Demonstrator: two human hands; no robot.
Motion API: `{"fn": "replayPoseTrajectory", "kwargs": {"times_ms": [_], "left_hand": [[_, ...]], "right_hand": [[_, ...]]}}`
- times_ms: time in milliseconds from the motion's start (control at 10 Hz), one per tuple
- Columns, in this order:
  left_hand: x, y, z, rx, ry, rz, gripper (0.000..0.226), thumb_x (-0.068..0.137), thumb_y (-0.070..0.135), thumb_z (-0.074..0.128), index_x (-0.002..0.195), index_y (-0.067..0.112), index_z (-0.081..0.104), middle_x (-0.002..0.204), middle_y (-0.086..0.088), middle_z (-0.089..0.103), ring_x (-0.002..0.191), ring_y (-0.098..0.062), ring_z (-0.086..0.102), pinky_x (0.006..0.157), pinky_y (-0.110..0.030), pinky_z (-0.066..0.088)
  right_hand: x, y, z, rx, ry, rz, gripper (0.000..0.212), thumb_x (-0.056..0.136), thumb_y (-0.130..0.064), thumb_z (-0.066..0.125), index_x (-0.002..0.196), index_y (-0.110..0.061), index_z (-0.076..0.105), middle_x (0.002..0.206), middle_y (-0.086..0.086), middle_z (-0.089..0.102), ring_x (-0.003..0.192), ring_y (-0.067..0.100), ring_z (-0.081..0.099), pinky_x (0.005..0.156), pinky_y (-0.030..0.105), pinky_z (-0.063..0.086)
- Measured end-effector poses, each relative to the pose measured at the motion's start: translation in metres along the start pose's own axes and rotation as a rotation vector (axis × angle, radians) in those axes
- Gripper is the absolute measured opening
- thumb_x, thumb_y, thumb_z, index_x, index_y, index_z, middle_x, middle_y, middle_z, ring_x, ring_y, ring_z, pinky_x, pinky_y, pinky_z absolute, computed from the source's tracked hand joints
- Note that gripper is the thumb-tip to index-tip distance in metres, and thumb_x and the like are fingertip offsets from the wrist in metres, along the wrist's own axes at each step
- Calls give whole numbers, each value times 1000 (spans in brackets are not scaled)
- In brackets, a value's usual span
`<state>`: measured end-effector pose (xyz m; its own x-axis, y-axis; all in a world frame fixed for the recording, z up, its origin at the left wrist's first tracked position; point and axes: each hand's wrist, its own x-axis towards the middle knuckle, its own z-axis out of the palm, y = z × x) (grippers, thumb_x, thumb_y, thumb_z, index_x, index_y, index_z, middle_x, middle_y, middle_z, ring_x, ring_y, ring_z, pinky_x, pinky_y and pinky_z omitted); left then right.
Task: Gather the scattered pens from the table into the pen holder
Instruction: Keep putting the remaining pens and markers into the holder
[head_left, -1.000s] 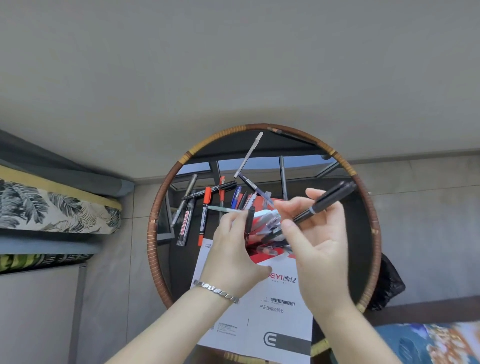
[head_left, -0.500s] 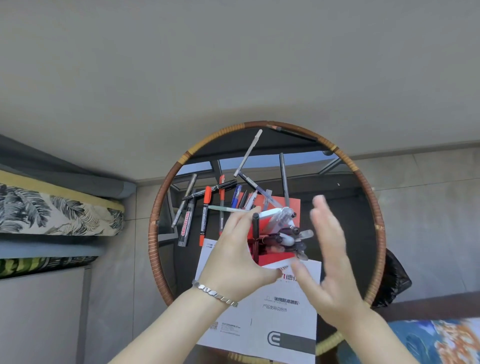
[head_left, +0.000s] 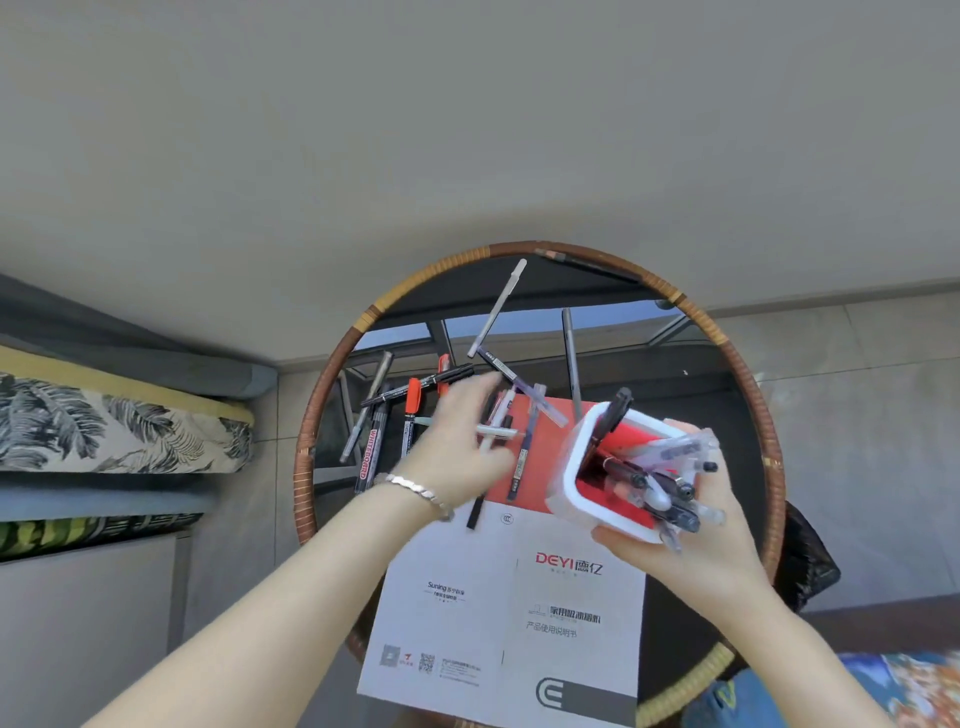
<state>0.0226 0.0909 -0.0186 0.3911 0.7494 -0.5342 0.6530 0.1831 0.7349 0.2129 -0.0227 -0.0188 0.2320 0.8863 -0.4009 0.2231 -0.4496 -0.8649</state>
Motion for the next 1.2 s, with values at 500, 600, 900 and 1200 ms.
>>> {"fn": "replayPoseTrajectory", "kwargs": {"times_ms": [500, 600, 900, 1200], "left_hand": [[43, -83, 2, 395, 504, -408, 22, 90, 3, 42, 111, 1, 47, 116, -21, 51, 98, -38, 57, 76, -45, 48], [50, -75, -6, 603, 410, -17, 22, 87, 0, 46, 108, 5, 50, 116, -15, 51, 98, -31, 54, 79, -38, 47], [74, -77, 12, 1062, 53, 192, 28, 72, 17, 75, 94, 13, 58, 88, -4, 64, 83, -24, 58, 64, -31, 46], [-20, 55, 12, -670, 355, 439, 11, 87, -7, 49, 88, 3, 55, 89, -5, 62, 94, -17, 66, 85, -32, 55]], "right_hand": [[14, 22, 2, -9, -38, 11, 91, 48, -22, 91, 129, -17, 48, 118, -2, 65, 110, 13, 65, 94, 41, 55], [10, 24, 0, 21, -103, 101, 82, 25, -73, 79, 100, -45, 61, 92, -41, 66, 92, -19, 62, 77, 5, 52], [8, 26, -4, -12, -22, 51, 102, 46, -38, 93, 131, -15, 44, 123, 4, 62, 115, 19, 63, 92, 49, 54], [10, 20, 15, -107, 6, 1, 76, 58, 0, 86, 98, -49, 44, 96, -40, 59, 90, -15, 61, 66, 4, 49]]}}
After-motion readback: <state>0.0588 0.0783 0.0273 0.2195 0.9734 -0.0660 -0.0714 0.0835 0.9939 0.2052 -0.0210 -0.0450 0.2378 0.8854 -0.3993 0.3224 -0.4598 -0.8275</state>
